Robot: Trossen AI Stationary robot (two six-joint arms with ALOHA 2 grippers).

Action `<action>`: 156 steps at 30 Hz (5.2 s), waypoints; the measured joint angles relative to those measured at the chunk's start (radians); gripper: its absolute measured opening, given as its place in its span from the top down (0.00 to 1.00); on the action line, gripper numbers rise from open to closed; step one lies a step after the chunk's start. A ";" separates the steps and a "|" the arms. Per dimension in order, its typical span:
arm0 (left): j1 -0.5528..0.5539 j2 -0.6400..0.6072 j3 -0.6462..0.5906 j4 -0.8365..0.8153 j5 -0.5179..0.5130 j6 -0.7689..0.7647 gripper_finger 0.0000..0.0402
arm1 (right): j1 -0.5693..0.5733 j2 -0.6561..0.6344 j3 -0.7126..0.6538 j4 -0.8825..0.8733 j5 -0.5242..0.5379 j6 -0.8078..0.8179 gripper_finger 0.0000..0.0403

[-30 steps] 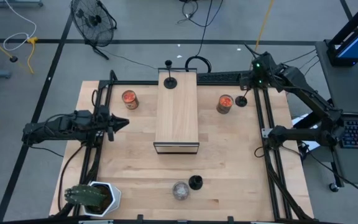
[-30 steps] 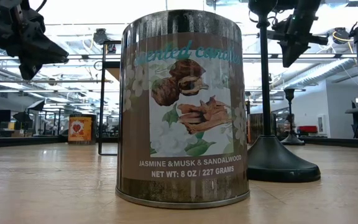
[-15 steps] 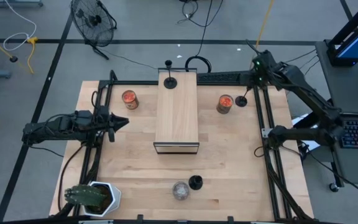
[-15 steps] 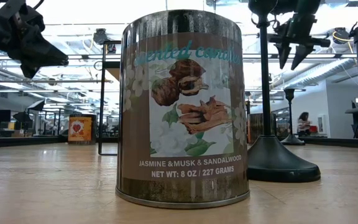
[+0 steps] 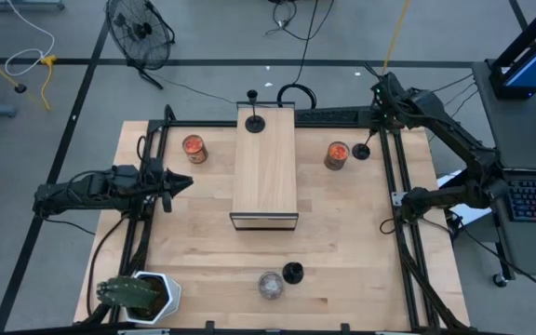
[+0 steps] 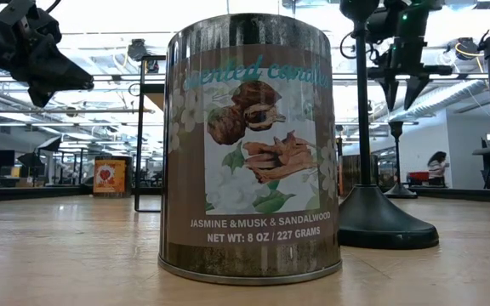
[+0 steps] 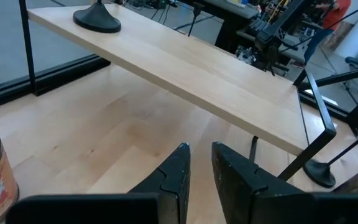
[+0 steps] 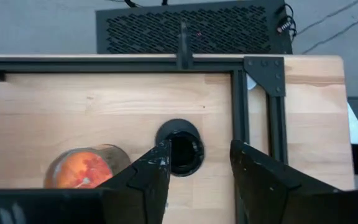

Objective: Pick & Place candle stick holders
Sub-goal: Put the top black candle holder on the shelf aligned with the other black candle holder

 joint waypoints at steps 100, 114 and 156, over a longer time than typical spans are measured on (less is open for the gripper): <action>0.000 0.000 0.000 -0.007 -0.014 0.023 0.82 | 0.015 -0.067 -0.235 0.210 -0.004 0.142 0.99; 0.000 0.000 0.000 -0.007 -0.014 0.024 0.82 | 0.014 -0.183 -0.237 0.216 -0.027 0.173 1.00; 0.000 0.000 0.000 -0.006 -0.017 0.024 0.82 | 0.271 -0.276 -0.027 0.519 -0.324 0.268 1.00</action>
